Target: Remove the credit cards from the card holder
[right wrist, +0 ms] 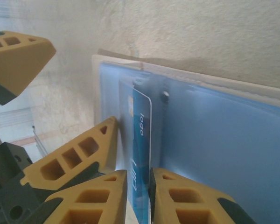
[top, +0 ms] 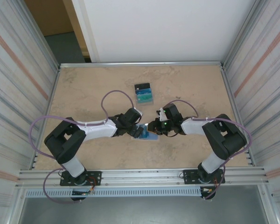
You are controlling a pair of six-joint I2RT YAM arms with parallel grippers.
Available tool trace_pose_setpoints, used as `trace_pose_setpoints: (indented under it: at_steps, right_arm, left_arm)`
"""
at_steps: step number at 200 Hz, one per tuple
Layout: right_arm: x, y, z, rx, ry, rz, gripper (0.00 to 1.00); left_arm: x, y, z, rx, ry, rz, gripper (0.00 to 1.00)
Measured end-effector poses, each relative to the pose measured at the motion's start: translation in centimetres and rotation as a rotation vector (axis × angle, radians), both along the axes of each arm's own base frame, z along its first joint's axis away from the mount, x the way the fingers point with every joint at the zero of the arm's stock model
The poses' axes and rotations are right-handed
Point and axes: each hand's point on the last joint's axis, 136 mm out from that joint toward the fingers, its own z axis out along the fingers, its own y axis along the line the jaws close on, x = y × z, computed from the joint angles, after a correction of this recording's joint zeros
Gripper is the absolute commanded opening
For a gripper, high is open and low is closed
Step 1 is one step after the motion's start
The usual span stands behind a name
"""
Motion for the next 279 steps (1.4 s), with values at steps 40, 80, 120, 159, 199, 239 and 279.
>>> trace_pose_setpoints:
  at_steps: [40, 80, 120, 159, 199, 239, 279]
  right_arm:
    - [0.3, 0.8, 0.6, 0.029, -0.039, 0.014, 0.19]
    - [0.4, 1.3, 0.2, 0.041, -0.04, 0.023, 0.13]
    - [0.3, 1.4, -0.1, 0.047, -0.028, 0.024, 0.07]
    - [0.6, 0.2, 0.0, 0.027, -0.026, 0.001, 0.05]
    - [0.6, -1.8, 0.4, -0.049, -0.051, -0.023, 0.04]
    - [0.2, -3.3, 2.3, -0.113, -0.138, -0.013, 0.02]
    - [0.1, -4.4, 5.3, -0.143, -0.275, 0.002, 0.02]
  left_arm:
    - [0.1, -0.1, 0.0, -0.001, -0.002, 0.002, 0.99]
    - [0.1, -0.1, 0.0, -0.003, -0.001, 0.006, 0.99]
    - [0.1, -0.1, 0.0, -0.004, -0.001, 0.008, 0.99]
    - [0.2, 0.0, 0.0, 0.001, -0.004, 0.015, 0.99]
    - [0.2, 0.3, 0.1, 0.01, -0.005, 0.03, 0.99]
    - [0.1, 1.6, 0.7, 0.06, -0.015, 0.057, 0.99]
    - [0.7, 1.7, 3.7, 0.033, -0.085, 0.066, 0.99]
